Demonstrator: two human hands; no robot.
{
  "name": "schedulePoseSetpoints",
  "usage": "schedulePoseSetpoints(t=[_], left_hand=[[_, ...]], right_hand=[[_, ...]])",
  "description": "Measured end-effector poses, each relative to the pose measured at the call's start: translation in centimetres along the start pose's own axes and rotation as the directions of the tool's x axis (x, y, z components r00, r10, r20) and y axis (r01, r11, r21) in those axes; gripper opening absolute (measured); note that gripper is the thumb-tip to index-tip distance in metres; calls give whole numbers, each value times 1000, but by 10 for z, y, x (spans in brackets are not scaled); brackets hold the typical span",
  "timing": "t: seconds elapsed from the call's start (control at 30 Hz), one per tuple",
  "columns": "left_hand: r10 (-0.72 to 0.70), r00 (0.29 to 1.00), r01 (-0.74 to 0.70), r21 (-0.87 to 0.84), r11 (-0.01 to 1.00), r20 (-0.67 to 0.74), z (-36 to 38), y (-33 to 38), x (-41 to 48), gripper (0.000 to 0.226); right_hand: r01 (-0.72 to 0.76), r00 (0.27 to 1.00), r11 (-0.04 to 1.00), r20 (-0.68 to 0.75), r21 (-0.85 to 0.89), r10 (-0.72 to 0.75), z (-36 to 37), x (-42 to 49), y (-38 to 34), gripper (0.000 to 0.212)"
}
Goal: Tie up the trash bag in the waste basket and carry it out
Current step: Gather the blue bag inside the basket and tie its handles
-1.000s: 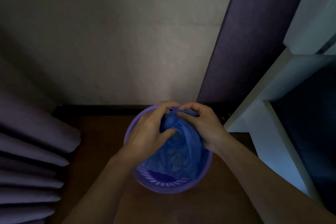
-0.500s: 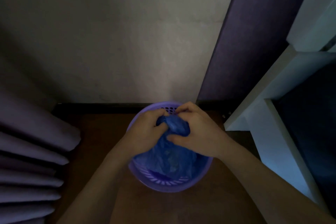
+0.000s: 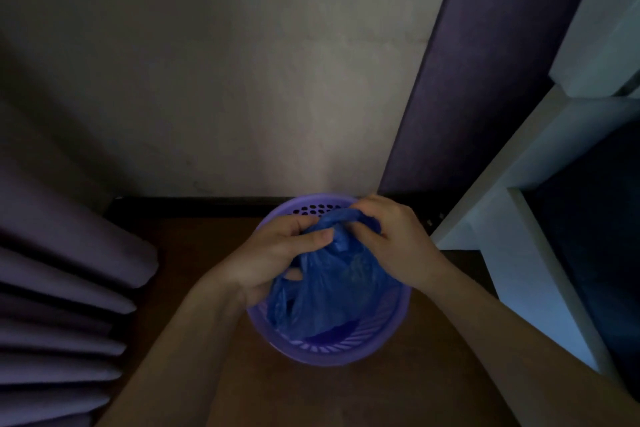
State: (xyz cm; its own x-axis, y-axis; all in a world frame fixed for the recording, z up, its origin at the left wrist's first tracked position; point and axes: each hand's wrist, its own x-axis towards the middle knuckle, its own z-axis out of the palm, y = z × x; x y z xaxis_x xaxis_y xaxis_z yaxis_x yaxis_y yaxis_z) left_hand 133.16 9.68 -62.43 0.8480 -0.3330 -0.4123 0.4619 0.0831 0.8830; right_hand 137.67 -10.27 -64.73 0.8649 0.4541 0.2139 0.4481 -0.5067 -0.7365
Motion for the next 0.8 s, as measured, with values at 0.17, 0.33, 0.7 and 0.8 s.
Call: schedulePoseSetpoints(t=[0.17, 0.33, 0.7, 0.8], left_hand=[[3, 999, -8, -141, 990, -39, 2, 2, -2, 31], [-3, 1000, -2, -174, 985, -29, 4, 0, -1, 25], [138, 981, -117, 150, 982, -134, 8, -8, 2, 25], [245, 957, -173, 370, 913, -158, 7, -11, 6, 29]], right_hand=[[159, 974, 983, -149, -90, -171, -9, -2, -16, 30], [228, 973, 970, 50, -77, -225, -3, -3, -23, 33], [60, 976, 997, 209, 50, -69, -1, 1, -16, 32], [-73, 954, 977, 298, 200, 11, -5, 3, -15, 38]])
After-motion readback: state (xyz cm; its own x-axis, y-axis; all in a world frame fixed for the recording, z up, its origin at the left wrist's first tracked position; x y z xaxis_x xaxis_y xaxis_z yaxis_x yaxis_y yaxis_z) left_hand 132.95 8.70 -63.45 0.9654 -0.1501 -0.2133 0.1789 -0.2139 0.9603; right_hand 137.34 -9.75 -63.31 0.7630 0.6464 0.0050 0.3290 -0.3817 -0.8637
